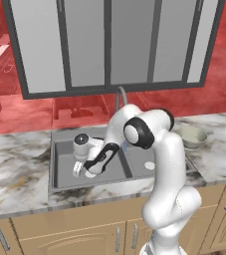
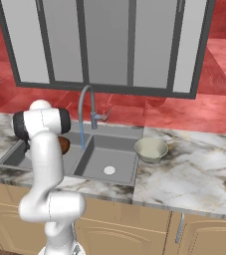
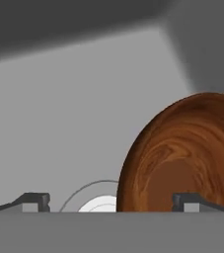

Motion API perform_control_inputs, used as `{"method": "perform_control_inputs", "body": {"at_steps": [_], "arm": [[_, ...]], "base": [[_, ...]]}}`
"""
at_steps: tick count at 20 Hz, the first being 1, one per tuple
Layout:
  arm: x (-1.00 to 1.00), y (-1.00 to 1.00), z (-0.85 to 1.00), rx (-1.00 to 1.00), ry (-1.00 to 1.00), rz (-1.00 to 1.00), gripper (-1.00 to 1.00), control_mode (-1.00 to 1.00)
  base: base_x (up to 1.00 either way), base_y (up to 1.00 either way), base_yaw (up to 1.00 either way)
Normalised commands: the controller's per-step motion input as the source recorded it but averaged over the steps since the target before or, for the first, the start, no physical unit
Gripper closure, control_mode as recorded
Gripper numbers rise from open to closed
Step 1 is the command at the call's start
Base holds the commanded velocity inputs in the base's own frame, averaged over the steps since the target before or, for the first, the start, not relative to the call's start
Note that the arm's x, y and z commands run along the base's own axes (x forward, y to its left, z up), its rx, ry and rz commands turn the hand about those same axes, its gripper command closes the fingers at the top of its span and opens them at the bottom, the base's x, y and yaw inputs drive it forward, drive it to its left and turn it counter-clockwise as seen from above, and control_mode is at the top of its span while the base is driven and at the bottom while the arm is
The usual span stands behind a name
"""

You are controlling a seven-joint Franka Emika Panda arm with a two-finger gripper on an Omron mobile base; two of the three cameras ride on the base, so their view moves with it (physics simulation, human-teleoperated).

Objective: Rinse each bowl for a few seconds and place them down in the sink or on the counter.

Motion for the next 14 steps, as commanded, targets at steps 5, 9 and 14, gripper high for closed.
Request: {"method": "perform_control_inputs", "body": {"at_steps": [5, 9, 14], "arm": [[-0.06, 0.02, 0.34, 0.01, -0.07, -0.04, -1.00, -1.00], [-0.06, 0.00, 0.40, 0.01, -0.08, -0.04, -1.00, -1.00], [-0.12, -0.04, 0.44, 0.00, -0.07, -0.06, -1.00, -1.00]], "base": [[0.00, 0.00, 0.00], [0.00, 0.00, 0.00], [0.00, 0.00, 0.00]]}}
